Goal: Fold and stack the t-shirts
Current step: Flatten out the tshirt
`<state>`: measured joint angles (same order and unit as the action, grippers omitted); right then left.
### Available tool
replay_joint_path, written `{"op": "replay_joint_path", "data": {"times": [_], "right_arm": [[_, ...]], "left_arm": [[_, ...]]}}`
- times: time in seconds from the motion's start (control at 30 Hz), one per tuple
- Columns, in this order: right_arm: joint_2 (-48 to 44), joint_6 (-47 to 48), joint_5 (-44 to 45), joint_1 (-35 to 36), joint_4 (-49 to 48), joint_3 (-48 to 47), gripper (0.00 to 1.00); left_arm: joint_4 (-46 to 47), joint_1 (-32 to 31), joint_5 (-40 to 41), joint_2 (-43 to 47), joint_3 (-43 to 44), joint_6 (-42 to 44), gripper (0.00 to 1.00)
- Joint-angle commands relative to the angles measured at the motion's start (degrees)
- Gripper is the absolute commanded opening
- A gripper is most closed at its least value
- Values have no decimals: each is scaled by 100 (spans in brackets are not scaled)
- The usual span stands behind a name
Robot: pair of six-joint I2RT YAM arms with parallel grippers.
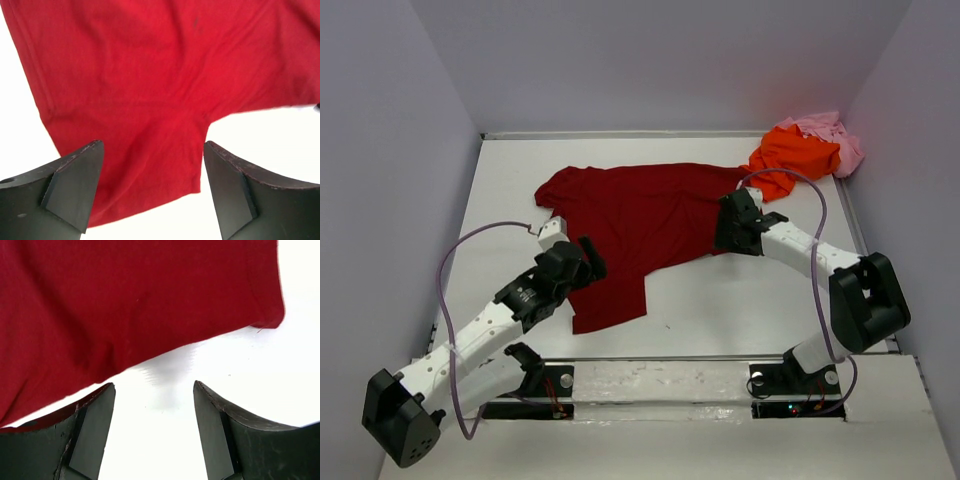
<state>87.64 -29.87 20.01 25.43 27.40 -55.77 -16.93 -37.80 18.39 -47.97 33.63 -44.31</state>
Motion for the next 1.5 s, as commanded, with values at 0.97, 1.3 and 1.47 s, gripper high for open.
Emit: {"op": "replay_joint_path", "data": {"times": [0.97,1.3,1.47], "right_arm": [[-142,16,319,-513,-455,48,69],[-177,-80,-5,-513,-586,101,68],[-282,-133,-234,-513,-718,233,68]], "left_arm": [[-4073,-4121,2486,-3309,1665,-4023,93],[-4685,-4016,2125,-2470,1409,-4129,98],[-4714,-3945,1967,-3209,1743,-3461,98]]}}
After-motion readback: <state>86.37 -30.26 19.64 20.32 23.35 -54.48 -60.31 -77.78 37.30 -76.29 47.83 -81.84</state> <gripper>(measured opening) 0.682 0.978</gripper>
